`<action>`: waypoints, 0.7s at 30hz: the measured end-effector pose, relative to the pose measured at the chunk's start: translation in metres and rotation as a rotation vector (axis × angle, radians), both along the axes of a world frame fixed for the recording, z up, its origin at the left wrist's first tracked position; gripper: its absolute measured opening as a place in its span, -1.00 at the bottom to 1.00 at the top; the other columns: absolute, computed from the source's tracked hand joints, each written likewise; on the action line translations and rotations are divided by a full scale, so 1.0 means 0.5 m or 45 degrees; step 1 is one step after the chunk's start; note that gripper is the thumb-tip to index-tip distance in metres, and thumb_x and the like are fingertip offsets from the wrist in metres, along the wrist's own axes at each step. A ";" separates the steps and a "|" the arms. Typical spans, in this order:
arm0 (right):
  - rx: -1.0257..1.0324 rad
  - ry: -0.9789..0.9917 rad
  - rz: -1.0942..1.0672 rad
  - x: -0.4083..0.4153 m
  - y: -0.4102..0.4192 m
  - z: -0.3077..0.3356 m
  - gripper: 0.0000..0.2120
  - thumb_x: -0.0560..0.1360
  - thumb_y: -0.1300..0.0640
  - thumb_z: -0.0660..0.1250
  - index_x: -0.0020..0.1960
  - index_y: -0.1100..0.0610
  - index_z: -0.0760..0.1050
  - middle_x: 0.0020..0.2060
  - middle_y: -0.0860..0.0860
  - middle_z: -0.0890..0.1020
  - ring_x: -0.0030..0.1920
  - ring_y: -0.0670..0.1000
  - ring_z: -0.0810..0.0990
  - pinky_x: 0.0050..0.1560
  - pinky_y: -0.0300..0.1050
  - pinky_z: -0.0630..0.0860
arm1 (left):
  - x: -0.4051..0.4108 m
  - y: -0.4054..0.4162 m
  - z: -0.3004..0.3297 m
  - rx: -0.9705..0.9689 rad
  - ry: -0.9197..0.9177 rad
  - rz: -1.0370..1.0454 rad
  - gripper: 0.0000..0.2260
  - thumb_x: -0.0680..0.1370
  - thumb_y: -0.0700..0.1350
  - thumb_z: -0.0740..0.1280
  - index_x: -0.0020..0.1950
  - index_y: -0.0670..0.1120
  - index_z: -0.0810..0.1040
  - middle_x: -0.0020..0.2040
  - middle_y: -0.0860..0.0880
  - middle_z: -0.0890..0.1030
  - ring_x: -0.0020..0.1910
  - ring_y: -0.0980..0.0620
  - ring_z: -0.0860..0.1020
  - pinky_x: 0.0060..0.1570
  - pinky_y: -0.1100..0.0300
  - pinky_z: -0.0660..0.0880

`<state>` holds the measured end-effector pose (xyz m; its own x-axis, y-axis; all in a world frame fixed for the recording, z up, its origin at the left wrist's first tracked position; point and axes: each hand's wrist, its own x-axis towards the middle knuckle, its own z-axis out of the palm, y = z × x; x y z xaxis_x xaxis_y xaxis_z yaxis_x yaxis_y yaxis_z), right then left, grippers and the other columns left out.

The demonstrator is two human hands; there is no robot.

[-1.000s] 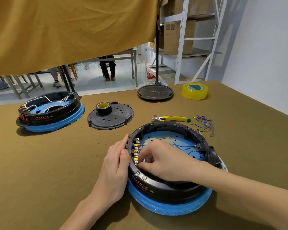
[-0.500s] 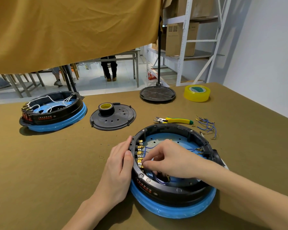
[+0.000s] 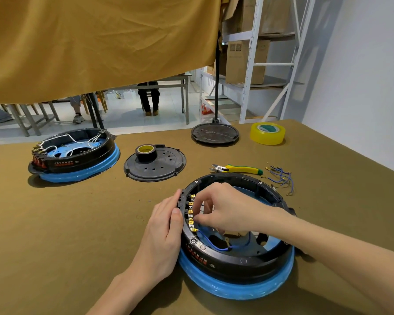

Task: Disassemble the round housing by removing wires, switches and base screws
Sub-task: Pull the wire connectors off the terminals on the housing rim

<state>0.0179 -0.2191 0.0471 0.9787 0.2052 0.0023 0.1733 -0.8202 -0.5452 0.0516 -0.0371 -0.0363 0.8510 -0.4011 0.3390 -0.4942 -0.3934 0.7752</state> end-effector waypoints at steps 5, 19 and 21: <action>0.029 0.099 -0.016 0.008 0.006 -0.012 -0.99 0.51 0.10 0.45 -0.07 0.02 0.63 -0.39 -0.11 0.63 -0.45 -0.16 0.63 -0.31 -0.20 0.62 | 0.002 -0.001 0.000 -0.014 -0.016 -0.007 -0.35 0.59 0.30 -0.09 0.61 0.06 0.23 0.42 0.25 0.41 0.43 0.43 0.27 0.30 0.53 0.19; 0.197 0.059 -0.029 -0.002 0.005 -0.034 -0.88 0.59 0.18 0.37 -0.08 0.03 0.63 -0.41 -0.04 0.67 -0.46 -0.15 0.63 -0.42 -0.31 0.53 | 0.008 0.000 -0.005 -0.010 -0.028 -0.018 -0.38 0.61 0.28 -0.08 0.61 0.07 0.27 0.42 0.22 0.46 0.44 0.31 0.33 0.32 0.40 0.27; 0.161 -0.003 -0.041 -0.001 0.005 -0.037 -0.90 0.58 0.18 0.37 -0.05 0.08 0.66 -0.46 -0.12 0.61 -0.48 -0.19 0.61 -0.45 -0.38 0.48 | 0.008 0.000 -0.006 -0.013 -0.015 -0.017 -0.38 0.61 0.28 -0.08 0.61 0.08 0.26 0.43 0.23 0.45 0.45 0.32 0.32 0.32 0.43 0.25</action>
<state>0.0173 -0.2167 0.0288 0.9847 0.1716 0.0288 0.1496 -0.7502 -0.6441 0.0555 -0.0371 -0.0392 0.8415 -0.4085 0.3535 -0.5086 -0.3787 0.7732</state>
